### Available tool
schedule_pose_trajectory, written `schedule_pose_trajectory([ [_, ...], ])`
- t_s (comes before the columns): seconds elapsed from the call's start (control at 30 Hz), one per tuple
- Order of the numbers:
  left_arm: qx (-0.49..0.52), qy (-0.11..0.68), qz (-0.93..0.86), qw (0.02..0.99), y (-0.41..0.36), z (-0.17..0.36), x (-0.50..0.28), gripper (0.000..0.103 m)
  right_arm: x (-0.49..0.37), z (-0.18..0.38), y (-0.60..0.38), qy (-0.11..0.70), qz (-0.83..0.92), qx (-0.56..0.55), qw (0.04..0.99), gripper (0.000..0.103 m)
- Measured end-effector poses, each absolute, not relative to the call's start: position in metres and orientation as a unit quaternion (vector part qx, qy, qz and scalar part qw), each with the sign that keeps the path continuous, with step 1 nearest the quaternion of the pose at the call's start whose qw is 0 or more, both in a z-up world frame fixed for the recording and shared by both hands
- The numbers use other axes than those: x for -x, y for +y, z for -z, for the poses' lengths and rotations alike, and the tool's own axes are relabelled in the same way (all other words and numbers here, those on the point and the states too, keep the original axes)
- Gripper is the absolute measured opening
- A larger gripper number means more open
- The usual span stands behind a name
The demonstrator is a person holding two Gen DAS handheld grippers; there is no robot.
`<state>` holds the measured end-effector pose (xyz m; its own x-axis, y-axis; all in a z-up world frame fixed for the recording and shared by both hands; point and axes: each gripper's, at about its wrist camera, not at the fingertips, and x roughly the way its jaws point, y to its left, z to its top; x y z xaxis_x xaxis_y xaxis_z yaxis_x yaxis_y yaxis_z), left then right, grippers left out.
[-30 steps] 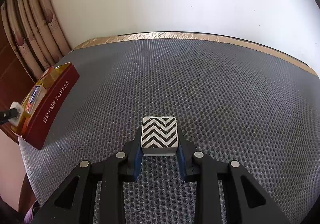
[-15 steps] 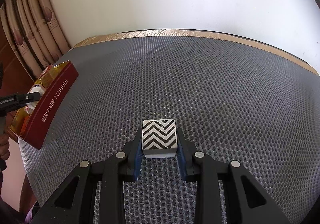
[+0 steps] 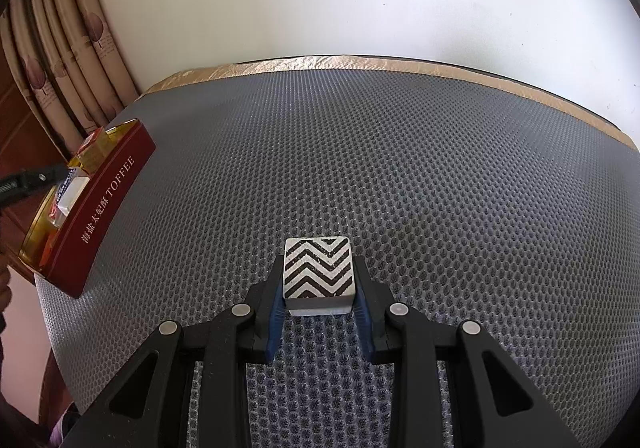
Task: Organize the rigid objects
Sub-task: 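Lower the white charger into the tin and open the left gripper, then carry the chevron cube to the tin and release it with the right gripper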
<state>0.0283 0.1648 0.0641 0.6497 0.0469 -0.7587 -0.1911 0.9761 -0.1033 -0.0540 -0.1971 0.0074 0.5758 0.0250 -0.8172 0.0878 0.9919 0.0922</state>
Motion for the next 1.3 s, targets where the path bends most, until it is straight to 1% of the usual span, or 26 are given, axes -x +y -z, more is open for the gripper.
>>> schedule_pose_trajectory([
  [0.1, 0.114, 0.388, -0.086, 0.911, 0.175, -0.081, -0.003, 0.060, 0.054, -0.007, -0.196, 0.461, 0.018, -0.061, 0.885, 0.028],
  [0.2, 0.137, 0.395, -0.123, 0.900, 0.193, -0.084, 0.025, 0.061, 0.054, -0.006, -0.195, 0.461, 0.018, -0.061, 0.885, 0.028],
  [0.43, 0.202, 0.444, -0.162, 0.858, 0.231, -0.049, 0.094, 0.061, 0.051, -0.006, -0.188, 0.475, 0.014, -0.051, 0.878, 0.028],
  [0.53, 0.220, 0.445, -0.176, 0.850, 0.238, -0.041, 0.112, 0.061, 0.049, -0.011, -0.178, 0.478, 0.006, -0.059, 0.876, 0.028],
  [0.7, 0.208, 0.447, -0.191, 0.849, 0.241, -0.038, 0.113, 0.061, 0.042, -0.032, -0.143, 0.469, -0.034, -0.082, 0.878, 0.028],
  [0.93, 0.160, 0.437, -0.182, 0.866, 0.225, -0.047, 0.117, 0.061, 0.023, -0.073, -0.054, 0.448, -0.134, -0.088, 0.880, 0.028],
  [1.1, 0.164, 0.432, -0.177, 0.869, 0.229, -0.050, 0.119, 0.061, 0.006, -0.074, 0.005, 0.456, -0.194, -0.096, 0.863, 0.028],
  [1.3, 0.195, 0.436, -0.168, 0.862, 0.240, -0.046, 0.118, 0.061, -0.007, -0.062, 0.055, 0.470, -0.224, -0.069, 0.851, 0.028],
])
